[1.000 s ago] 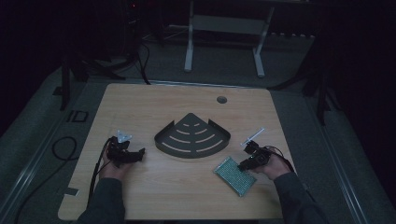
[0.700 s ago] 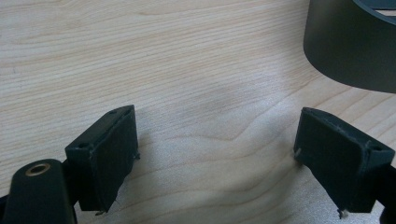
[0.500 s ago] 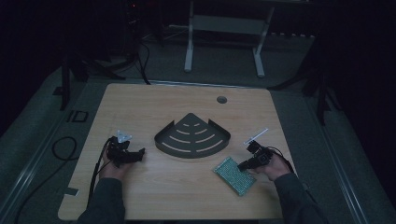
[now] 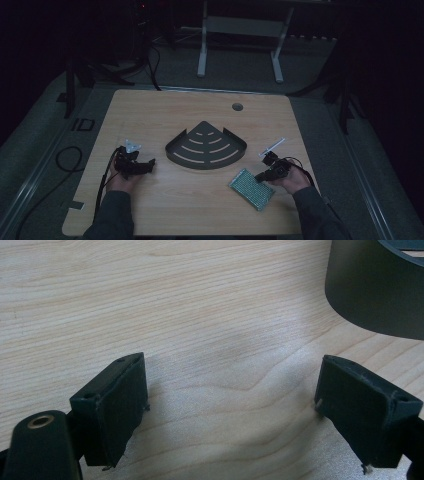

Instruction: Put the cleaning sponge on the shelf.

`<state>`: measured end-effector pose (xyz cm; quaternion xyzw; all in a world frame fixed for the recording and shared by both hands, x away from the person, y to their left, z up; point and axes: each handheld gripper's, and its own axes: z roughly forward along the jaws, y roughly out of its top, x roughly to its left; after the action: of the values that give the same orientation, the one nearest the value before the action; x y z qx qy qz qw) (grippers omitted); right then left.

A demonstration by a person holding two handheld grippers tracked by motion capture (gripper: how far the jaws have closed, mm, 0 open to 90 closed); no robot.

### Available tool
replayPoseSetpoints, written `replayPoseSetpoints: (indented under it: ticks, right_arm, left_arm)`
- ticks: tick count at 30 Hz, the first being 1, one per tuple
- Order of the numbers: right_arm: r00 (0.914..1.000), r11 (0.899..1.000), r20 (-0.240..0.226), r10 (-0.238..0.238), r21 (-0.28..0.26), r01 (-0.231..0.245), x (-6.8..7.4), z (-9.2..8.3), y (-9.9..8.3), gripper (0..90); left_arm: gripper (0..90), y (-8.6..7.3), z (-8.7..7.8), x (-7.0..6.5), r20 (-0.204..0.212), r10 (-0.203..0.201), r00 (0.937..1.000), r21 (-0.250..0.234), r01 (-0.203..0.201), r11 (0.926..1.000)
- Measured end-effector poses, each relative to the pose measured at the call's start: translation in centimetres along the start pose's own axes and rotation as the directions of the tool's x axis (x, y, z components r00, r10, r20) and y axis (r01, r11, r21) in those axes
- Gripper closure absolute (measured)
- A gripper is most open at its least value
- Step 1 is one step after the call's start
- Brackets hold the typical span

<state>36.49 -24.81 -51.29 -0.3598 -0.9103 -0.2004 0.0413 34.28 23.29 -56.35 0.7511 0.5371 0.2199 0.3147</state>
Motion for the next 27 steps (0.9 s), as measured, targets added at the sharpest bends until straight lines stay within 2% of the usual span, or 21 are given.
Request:
replayPoseSetpoints:
  ticks: [14,27]
  right_arm:
    - [0.9984,0.998,0.043,-0.038,-0.049,0.04,0.9,-2.1,0.5,89.5]
    - [0.9972,0.996,0.064,-0.04,-0.073,0.045,0.9,-3.8,1.0,89.5]
  left_arm:
    - [14.0,0.0,0.0,0.0,0.0,0.0,1.0,0.0,0.0,1.0]
    - [14.0,0.0,0.0,0.0,0.0,0.0,1.0,0.001,0.0,1.0]
